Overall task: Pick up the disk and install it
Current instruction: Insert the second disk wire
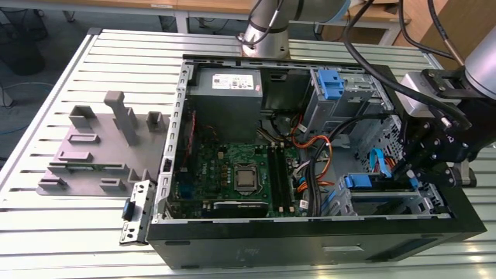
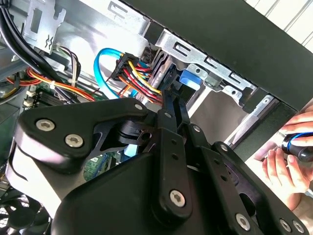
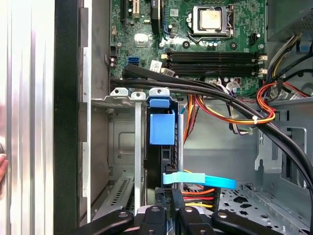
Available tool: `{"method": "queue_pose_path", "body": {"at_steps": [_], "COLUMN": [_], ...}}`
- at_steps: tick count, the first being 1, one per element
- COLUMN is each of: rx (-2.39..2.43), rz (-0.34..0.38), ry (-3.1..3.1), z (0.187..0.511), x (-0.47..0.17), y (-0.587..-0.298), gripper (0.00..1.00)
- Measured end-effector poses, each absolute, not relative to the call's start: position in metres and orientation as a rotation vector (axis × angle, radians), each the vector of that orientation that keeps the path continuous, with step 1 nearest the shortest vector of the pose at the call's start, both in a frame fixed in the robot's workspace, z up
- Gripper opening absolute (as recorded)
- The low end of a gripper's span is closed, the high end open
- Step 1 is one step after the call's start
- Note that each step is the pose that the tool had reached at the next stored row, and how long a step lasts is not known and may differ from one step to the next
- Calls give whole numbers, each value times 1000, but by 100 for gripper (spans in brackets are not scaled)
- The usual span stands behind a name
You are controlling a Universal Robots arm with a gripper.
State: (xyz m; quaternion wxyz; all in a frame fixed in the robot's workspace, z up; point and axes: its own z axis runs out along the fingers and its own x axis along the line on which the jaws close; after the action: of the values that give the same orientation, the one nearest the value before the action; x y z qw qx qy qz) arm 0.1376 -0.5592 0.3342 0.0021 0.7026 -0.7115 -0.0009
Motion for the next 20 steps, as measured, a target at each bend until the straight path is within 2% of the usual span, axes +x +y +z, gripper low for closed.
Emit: {"method": "queue_pose_path", "body": {"at_steps": [20], "rx": [2200], "rz": [-3], "ry": [-2237], "z": [335], "x": [136], "y": [-558], "gripper": [17]}}
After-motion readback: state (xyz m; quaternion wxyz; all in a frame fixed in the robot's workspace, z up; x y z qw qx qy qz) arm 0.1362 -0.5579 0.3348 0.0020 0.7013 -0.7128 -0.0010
